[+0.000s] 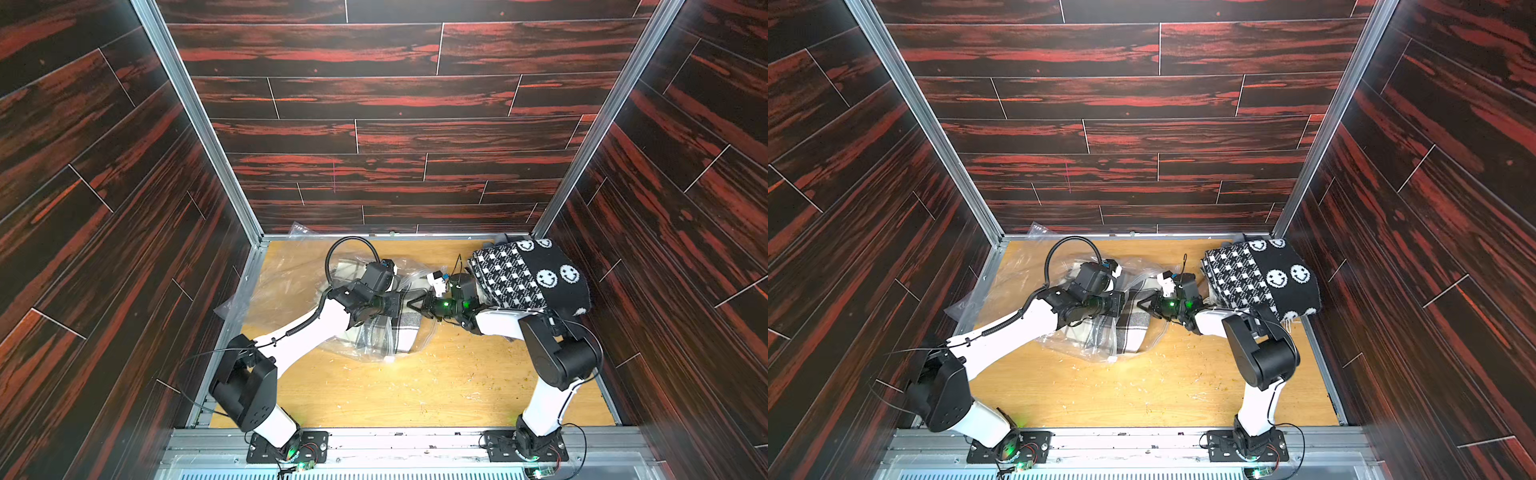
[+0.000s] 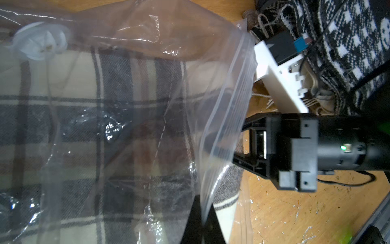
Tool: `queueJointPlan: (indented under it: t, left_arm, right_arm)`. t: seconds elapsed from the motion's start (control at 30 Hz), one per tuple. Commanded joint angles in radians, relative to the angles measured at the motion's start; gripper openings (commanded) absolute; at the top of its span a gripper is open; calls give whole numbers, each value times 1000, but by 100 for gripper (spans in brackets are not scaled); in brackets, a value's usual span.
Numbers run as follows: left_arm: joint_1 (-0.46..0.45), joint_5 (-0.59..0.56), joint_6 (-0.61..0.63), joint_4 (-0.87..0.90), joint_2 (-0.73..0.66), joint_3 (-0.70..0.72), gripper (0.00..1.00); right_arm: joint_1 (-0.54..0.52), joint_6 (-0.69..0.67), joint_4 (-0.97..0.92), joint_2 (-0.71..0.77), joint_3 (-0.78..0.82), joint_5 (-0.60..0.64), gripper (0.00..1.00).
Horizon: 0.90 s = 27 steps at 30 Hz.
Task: Take the scarf out of the vacuum bag
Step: Take out the scarf from the vacuum bag.
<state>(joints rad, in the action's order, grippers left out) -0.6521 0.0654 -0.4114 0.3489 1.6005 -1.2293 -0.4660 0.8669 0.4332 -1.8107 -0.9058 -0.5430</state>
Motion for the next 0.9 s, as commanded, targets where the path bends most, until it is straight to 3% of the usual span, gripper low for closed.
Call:
queueJointPlan:
  t: [0.0, 0.57, 0.87]
  left_arm:
    - [20, -8, 3, 35, 19, -40, 0]
    - [100, 17, -7, 33, 21, -55, 0]
    - [100, 26, -7, 41, 22, -61, 0]
  right_arm:
    - [-6, -65, -88, 43, -49, -9, 9]
    - [-1, -216, -451, 149, -240, 20, 8]
    - [20, -248, -530, 190, -270, 15, 7]
